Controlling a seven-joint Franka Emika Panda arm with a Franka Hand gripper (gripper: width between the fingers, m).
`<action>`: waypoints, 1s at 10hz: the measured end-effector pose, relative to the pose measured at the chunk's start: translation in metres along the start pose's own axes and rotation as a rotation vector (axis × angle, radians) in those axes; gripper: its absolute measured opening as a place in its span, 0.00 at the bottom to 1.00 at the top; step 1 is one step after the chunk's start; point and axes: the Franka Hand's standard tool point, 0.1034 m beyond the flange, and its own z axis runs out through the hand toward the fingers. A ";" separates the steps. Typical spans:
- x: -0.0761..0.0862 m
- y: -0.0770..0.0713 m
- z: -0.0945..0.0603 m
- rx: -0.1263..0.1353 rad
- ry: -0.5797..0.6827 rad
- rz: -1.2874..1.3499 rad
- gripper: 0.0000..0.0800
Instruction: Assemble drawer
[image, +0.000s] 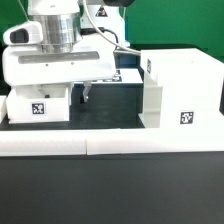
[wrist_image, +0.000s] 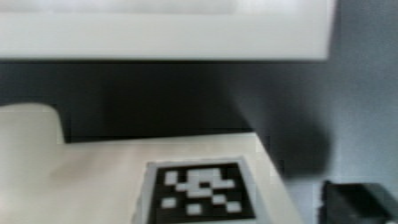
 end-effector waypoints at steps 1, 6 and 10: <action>0.000 -0.001 0.000 0.000 0.000 -0.001 0.49; 0.001 0.000 0.000 -0.001 0.002 -0.001 0.05; 0.001 0.000 0.000 -0.001 0.003 -0.001 0.05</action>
Offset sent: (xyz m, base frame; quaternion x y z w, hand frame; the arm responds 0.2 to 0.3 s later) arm 0.0000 0.0000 0.0000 0.0000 0.0000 0.0000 1.0000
